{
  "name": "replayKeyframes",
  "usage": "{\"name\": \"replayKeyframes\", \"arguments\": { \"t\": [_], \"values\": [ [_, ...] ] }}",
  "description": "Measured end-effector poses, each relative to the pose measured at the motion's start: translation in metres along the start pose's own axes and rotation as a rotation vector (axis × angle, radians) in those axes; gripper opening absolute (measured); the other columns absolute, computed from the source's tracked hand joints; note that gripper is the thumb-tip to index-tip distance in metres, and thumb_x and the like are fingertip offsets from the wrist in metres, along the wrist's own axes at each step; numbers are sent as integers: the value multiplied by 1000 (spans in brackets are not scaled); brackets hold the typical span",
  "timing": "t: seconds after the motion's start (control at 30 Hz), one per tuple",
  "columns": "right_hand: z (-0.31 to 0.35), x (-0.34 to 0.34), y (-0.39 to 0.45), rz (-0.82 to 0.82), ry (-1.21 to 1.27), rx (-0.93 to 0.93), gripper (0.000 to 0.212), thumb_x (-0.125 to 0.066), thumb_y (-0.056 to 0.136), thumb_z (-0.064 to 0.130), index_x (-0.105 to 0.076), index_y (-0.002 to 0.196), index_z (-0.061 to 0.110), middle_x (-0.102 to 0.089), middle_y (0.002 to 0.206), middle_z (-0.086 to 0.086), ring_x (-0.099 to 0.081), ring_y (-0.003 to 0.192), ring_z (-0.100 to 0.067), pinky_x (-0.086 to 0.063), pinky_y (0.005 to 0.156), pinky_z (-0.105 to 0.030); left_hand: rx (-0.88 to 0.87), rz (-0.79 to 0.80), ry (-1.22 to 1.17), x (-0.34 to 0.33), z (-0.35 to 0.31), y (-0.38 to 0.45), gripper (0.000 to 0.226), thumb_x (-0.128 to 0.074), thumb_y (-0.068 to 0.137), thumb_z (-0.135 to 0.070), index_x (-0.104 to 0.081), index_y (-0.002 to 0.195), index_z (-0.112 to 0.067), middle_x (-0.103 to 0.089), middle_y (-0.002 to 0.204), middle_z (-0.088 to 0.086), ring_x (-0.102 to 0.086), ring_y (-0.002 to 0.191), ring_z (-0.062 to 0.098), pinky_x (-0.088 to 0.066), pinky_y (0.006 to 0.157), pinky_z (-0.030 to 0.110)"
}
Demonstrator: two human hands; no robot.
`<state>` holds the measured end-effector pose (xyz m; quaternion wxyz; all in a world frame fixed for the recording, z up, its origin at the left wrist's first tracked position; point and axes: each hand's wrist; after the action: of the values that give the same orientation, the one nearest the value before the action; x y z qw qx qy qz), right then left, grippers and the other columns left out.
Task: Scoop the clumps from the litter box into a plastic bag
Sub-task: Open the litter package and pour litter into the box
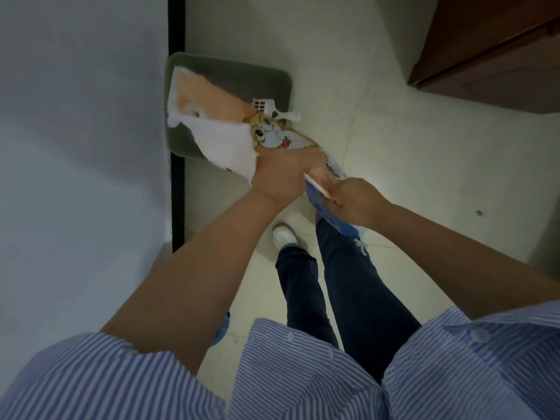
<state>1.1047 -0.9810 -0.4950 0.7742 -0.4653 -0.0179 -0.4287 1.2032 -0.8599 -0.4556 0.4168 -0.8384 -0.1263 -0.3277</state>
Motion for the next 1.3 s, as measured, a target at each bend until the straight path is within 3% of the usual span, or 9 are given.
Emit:
{"name": "replayKeyframes", "arguments": {
  "t": [0.07,0.27,0.43,0.57,0.67,0.8,1.03,1.13,1.3],
  "values": [
    [-6,-1,-10,-37,-81,13,56,-36,92,40,-65,90,-7,-67,94,-22,-63,87,-30,-40,68,-29,-21,69,-142,-4,-13,-8,32,-45,71,21,-70,87,7,-69,90,20,-68,84,26,-36,77,19],
    [-27,-18,-13,8,-198,-103,52,-55,88,37,-45,129,6,-49,128,-16,-47,115,-30,-42,91,-36,-313,-15,-87,-10,-9,-25,17,-47,24,9,-52,34,-3,-51,33,7,-46,25,14,-29,47,24],
    [-43,-18,2,77,-217,-334,66,-61,84,43,-37,129,1,-48,124,-18,-51,111,-32,-46,85,-39,-149,-41,-131,-2,5,-29,19,-46,40,19,-57,45,4,-52,43,11,-37,52,8,-7,45,16],
    [-33,-15,4,191,-289,-299,41,-46,95,27,-43,125,-1,-55,122,-17,-58,109,-32,-47,84,-37,-24,-37,-219,0,4,-41,23,-46,50,23,-63,56,9,-59,55,15,-43,56,13,-30,46,21],
    [-28,-16,5,239,-425,-202,32,-42,96,16,-47,124,3,-58,122,-14,-58,110,-29,-47,87,-33,146,23,-251,11,4,-37,31,-41,78,17,-66,95,16,-64,99,29,-57,96,35,-35,79,31],
    [-20,-12,2,331,-468,-120,31,-43,94,12,-49,123,2,-60,122,-13,-58,111,-27,-45,89,-31,176,0,-115,14,34,-34,39,-33,73,-4,-66,87,10,-63,94,28,-57,92,36,-40,70,32],
    [-18,13,3,310,-413,-130,25,-42,93,10,-59,108,-2,-62,115,-20,-58,95,-27,-29,52,-21,-233,-18,80,8,59,-18,41,-39,79,-30,-61,67,2,-63,64,20,-60,54,32,-38,50,27],
    [-17,15,2,285,-382,-136,22,-42,94,11,-59,80,6,-63,111,-20,-56,88,-27,-19,46,-15,-168,197,380,13,61,-5,46,-49,91,-45,-55,113,-6,-63,109,14,-61,96,30,-45,72,33],
    [-15,20,-9,257,-482,-241,33,-41,94,18,-53,122,5,-61,115,-15,-59,94,-27,-34,58,-23,-217,304,597,12,65,10,30,-35,100,-17,-47,128,-11,-60,118,13,-57,106,27,-46,81,36]
  ]
}}
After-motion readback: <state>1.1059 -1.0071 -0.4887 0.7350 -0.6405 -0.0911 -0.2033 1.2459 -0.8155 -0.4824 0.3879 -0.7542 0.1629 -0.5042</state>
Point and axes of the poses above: each hand's wrist, its own y-axis towards the middle knuckle, its own x-axis out of the back of the hand, z = x × y
